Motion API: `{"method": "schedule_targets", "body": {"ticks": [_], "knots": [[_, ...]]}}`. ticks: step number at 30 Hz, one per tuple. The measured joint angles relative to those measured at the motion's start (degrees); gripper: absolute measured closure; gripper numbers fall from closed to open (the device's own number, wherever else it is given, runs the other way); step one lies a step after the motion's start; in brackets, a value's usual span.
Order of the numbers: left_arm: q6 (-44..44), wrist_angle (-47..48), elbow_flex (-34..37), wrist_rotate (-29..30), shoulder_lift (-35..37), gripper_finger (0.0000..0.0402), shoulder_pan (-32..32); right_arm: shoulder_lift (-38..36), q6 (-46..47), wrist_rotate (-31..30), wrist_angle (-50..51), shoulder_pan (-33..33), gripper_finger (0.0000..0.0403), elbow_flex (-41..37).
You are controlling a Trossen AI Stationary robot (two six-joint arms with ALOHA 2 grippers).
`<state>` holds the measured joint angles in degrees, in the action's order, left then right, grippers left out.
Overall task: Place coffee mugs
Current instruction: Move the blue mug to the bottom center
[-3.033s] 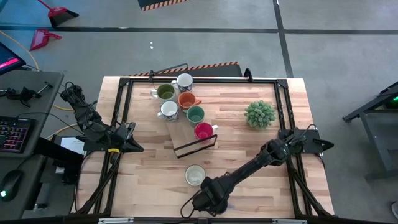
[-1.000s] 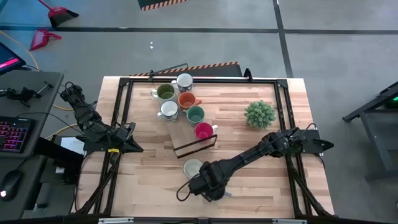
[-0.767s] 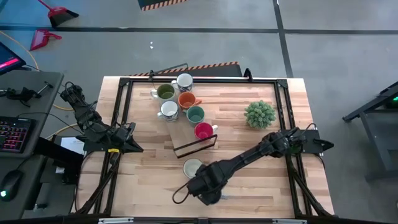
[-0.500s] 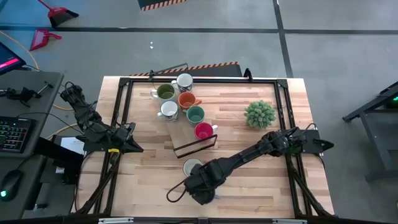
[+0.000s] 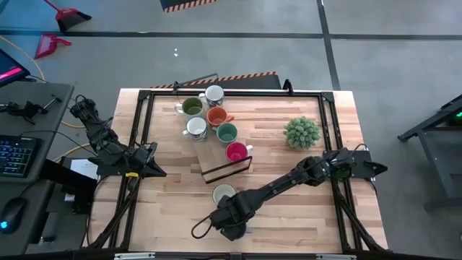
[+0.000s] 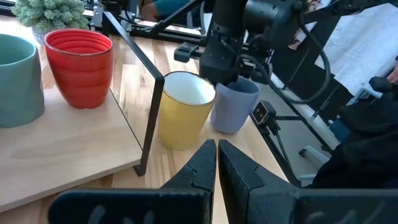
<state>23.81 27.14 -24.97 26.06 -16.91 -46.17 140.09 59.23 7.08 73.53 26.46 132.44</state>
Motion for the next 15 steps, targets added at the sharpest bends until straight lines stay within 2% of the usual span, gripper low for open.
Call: {"method": "schedule_targets", "body": {"ticks": [15], "knots": [[0.09, -0.02, 0.00, 0.00, -0.02, 0.0392, 0.00, 0.92, 0.43, 0.56, -1.68, -0.11, 0.0403, 0.00]]}}
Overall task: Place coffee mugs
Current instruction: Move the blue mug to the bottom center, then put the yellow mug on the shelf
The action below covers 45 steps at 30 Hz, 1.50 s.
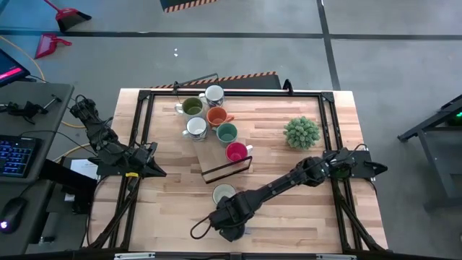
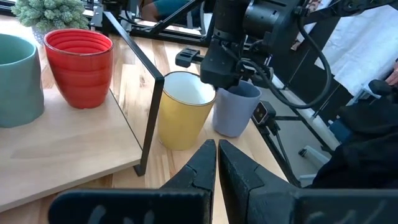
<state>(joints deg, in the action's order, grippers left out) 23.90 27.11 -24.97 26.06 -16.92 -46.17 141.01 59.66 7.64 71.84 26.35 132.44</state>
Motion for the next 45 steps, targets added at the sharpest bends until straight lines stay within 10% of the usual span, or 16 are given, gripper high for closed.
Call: {"method": "schedule_targets", "body": {"ticks": [16, 32, 45], "knots": [[-0.04, 0.00, 0.00, 0.02, 0.01, 0.0392, 0.01, 0.00, 0.72, 5.41, -0.32, -0.11, 0.0285, 0.48], [-1.62, 0.03, 0.00, 0.04, 0.00, 0.0392, 0.02, -9.58, -5.43, 8.87, -3.64, -0.90, 0.0277, 2.51], [-0.14, -0.45, 0.00, 0.02, 0.00, 0.0392, 0.00, -24.94, -11.62, -42.45, 18.68, 7.24, 0.0277, 2.51]]}}
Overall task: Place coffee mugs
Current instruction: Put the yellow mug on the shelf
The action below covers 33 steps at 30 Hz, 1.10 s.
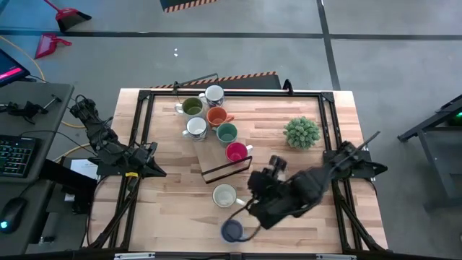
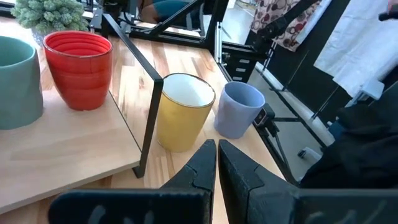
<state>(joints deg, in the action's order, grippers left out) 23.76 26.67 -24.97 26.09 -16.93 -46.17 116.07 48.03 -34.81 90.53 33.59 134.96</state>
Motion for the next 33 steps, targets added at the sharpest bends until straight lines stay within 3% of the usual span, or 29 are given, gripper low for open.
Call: {"method": "schedule_targets", "body": {"ticks": [4, 7, 12, 16, 20, 26, 33], "knots": [[0.14, -0.01, 0.02, 0.03, 0.02, 0.0392, 0.00, -5.30, -4.55, -12.12, -0.51, 2.42, 0.0277, -4.61], [0.29, -0.48, 0.00, 0.36, 0.00, 0.0392, 0.00, -11.51, -3.67, -19.58, -1.18, 3.34, 0.0277, -13.87], [2.66, -3.03, 0.00, 2.47, -0.02, 0.0392, 0.02, -24.20, 9.60, -18.69, -3.04, 3.58, 0.0282, -35.93], [2.53, -4.35, 0.00, 4.18, -0.02, 0.0392, 0.02, -35.82, 12.08, -17.39, -14.79, 4.08, 0.0301, -54.87], [2.57, -4.04, 0.00, 4.31, -0.02, 0.0392, 0.02, -48.32, 9.69, -11.97, -32.09, 4.03, 0.0324, -72.57], [3.60, -4.12, 0.00, 4.35, -0.02, 0.0392, 0.00, -65.02, 1.86, 3.06, -58.47, 1.10, 0.0340, -94.66], [1.26, -3.95, 0.00, 4.35, -0.02, 0.0392, 0.00, -74.62, -10.15, 22.33, -86.64, -2.94, 0.0341, -112.47]]}}
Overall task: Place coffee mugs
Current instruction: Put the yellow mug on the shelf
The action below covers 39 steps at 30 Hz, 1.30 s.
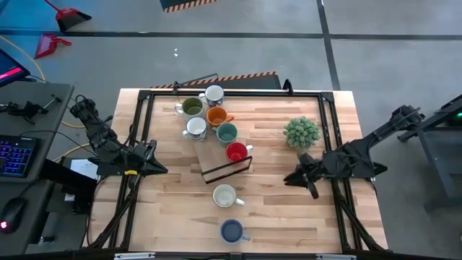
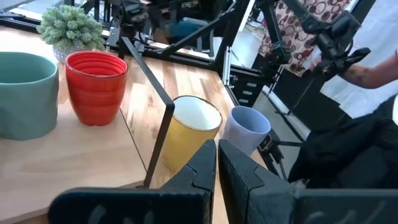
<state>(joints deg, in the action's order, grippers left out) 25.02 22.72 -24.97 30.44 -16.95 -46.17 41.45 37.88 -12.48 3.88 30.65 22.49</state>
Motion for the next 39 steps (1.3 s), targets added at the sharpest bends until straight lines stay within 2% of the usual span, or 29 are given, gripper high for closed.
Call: {"method": "schedule_targets", "body": {"ticks": [6, 10, 12, 17, 19, 22, 26, 28, 32, 35, 39], "knots": [[-0.10, -0.09, 0.00, 1.16, -0.02, 0.0392, 0.00, -0.52, -15.22, 10.26, -22.69, -1.04, 0.0341, -7.83], [1.86, -0.80, 0.00, 3.30, -0.02, 0.0392, 0.02, -0.52, -22.93, 12.60, -29.69, -1.04, 0.0341, -9.91], [4.02, -1.71, 0.00, 4.23, 0.00, 0.0392, 0.00, -0.52, -24.90, 11.32, -30.37, -1.04, 0.0341, -9.93], [11.17, -8.11, 0.00, 12.46, -2.44, 0.0392, 0.05, -0.52, -24.00, -0.04, -29.85, -1.05, 0.0341, -9.91], [7.26, -13.19, 0.00, 13.64, -4.56, 0.0392, 0.12, -0.51, -23.51, -3.04, -30.15, -1.04, 0.0341, -9.91], [-3.30, -25.30, 0.00, 13.07, -8.40, 0.0392, 1.36, -0.52, -19.13, -5.82, -32.14, -1.04, 0.0340, -9.91], [-19.12, -41.05, -0.09, 2.90, -13.90, 0.0392, 4.43, -0.50, -13.91, -6.98, -34.44, -1.04, 0.0340, -9.91], [-20.40, -38.62, -1.25, 0.33, -16.00, 0.0391, 6.16, -0.50, -12.03, -8.02, -35.53, -1.04, 0.0340, -9.89], [-13.38, -20.28, -7.69, -2.72, -20.20, 0.0374, 9.62, -0.50, -6.76, -10.95, -36.13, -1.04, 0.0340, -9.86], [-11.94, -10.91, -14.45, -6.25, -24.65, 0.0347, 11.69, -0.50, -3.16, -11.64, -36.11, -1.04, 0.0340, -9.86], [-15.89, -1.80, -24.19, -9.46, -31.01, 0.0300, 13.35, -0.50, -1.85, -11.57, -35.96, -1.04, 0.0340, -9.84]]}}
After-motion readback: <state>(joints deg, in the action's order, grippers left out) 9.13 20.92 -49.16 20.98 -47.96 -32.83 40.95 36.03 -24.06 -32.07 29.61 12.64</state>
